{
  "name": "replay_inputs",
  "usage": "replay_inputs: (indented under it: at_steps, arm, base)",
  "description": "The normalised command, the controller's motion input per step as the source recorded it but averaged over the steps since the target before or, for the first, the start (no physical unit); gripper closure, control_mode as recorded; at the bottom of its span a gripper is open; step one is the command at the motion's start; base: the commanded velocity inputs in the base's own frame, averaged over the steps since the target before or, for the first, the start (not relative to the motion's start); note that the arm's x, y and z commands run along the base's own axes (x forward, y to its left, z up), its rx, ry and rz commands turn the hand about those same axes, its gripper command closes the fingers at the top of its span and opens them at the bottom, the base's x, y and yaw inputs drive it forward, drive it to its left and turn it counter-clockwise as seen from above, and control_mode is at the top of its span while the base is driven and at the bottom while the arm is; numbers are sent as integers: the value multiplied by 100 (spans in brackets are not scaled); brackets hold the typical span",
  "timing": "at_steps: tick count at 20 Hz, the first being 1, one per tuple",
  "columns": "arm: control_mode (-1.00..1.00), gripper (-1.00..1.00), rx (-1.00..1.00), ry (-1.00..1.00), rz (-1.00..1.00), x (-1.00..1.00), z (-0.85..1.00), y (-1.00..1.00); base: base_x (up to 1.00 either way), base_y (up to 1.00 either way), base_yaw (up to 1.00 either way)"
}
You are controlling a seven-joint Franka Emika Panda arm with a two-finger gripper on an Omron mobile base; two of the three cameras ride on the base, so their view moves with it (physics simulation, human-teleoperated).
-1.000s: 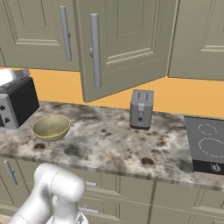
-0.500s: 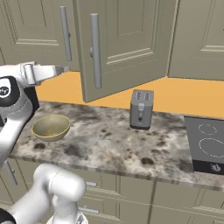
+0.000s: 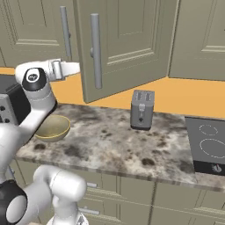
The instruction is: Open the cabinet. Pick the apple and banana from the cabinet and place them into the bowl. Then close the cabinet.
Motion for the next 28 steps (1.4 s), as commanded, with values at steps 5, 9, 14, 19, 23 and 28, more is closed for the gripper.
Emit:
replay_inputs:
  at_steps: [5, 9, 14, 19, 23, 28]
  arm:
    - [-100, -100, 6, 0, 0, 18, -1, -95]
    - [-100, -100, 11, -2, -1, 1, 0, -100]
    - [-100, -100, 16, -10, -1, 0, 0, -100]
    - [-100, -100, 11, -18, 2, -24, 1, -34]
    - [-100, -100, -1, -22, 22, -96, 3, 60]
    - [-100, -100, -4, -20, 37, -78, 1, 97]
  base:
    - [0, 0, 0]
    - [0, 0, 0]
    - [0, 0, 0]
    - [0, 0, 0]
    - [0, 0, 0]
    - [0, 0, 0]
